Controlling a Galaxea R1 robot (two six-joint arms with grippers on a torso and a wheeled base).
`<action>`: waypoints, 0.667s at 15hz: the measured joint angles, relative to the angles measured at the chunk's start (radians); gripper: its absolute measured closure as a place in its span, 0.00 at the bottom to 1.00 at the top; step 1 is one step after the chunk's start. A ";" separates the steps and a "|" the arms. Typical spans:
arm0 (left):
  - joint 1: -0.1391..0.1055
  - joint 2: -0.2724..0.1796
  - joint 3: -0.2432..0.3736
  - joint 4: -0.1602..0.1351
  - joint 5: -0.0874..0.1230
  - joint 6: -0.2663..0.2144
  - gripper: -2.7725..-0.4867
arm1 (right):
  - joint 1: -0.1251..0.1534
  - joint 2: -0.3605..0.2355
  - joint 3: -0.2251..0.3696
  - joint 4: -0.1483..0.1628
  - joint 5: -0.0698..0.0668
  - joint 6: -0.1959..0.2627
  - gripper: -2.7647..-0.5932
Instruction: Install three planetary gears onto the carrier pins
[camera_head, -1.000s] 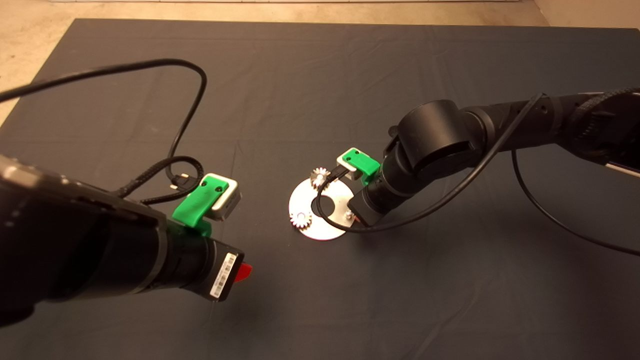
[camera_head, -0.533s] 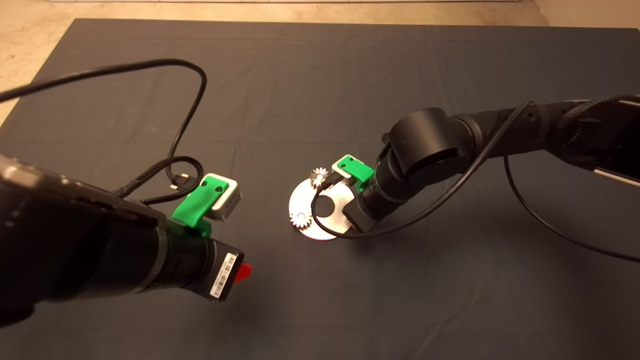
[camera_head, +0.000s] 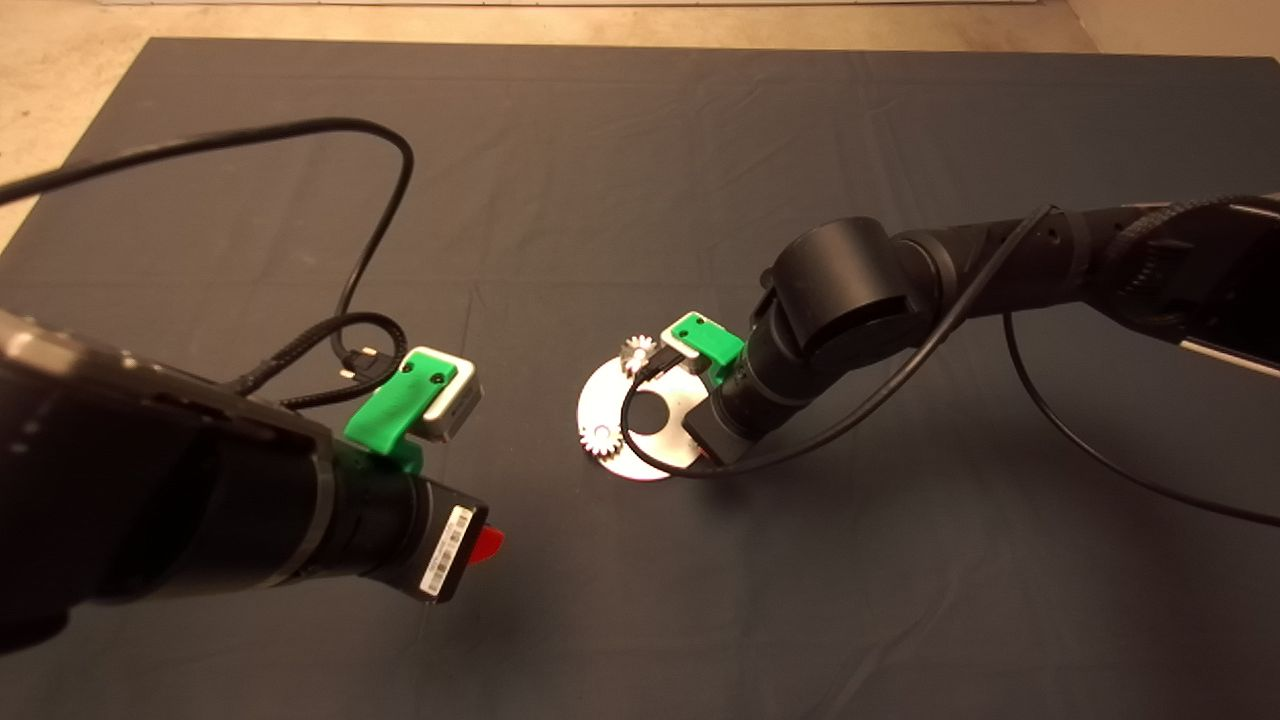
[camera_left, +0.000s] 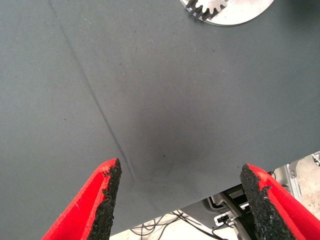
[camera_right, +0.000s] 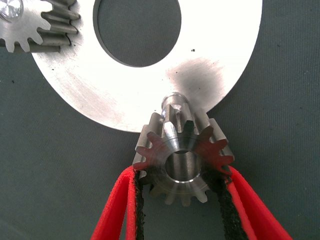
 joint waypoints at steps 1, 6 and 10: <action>0.000 0.000 0.000 0.000 0.000 0.000 0.50 | 0.000 0.006 -0.007 -0.001 -0.001 0.000 0.90; 0.000 0.000 0.000 0.000 0.000 0.000 0.50 | 0.003 0.058 -0.063 -0.007 -0.026 -0.001 0.90; 0.000 -0.002 0.000 0.000 0.000 0.000 0.50 | 0.005 0.066 -0.077 -0.007 -0.028 -0.001 0.90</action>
